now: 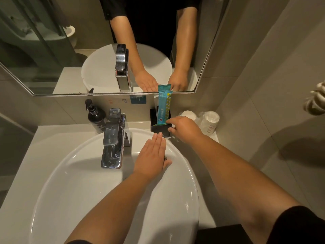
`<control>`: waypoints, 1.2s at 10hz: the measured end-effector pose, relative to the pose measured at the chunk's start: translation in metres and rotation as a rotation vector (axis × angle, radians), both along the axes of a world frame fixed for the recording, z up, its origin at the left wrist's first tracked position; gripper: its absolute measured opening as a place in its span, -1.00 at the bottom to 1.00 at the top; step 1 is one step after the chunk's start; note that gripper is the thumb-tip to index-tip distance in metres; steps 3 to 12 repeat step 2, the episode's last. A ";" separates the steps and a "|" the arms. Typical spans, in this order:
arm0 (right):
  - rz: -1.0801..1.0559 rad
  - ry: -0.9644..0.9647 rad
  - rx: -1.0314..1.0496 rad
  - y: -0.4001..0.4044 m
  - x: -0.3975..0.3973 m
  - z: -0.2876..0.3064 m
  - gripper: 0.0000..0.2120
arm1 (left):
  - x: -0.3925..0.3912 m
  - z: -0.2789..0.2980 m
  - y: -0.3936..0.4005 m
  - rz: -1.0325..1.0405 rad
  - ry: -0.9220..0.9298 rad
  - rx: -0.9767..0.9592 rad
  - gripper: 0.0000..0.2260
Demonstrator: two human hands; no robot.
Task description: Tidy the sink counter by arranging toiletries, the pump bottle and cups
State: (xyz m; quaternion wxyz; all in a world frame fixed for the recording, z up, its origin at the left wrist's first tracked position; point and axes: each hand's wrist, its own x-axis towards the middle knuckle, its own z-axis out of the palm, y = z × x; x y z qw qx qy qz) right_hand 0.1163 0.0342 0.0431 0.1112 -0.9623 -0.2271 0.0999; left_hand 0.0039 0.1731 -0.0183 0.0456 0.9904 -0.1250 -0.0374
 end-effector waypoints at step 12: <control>-0.104 -0.007 0.046 -0.013 -0.033 0.009 -0.55 | 0.001 0.015 0.002 -0.012 0.094 -0.012 -0.27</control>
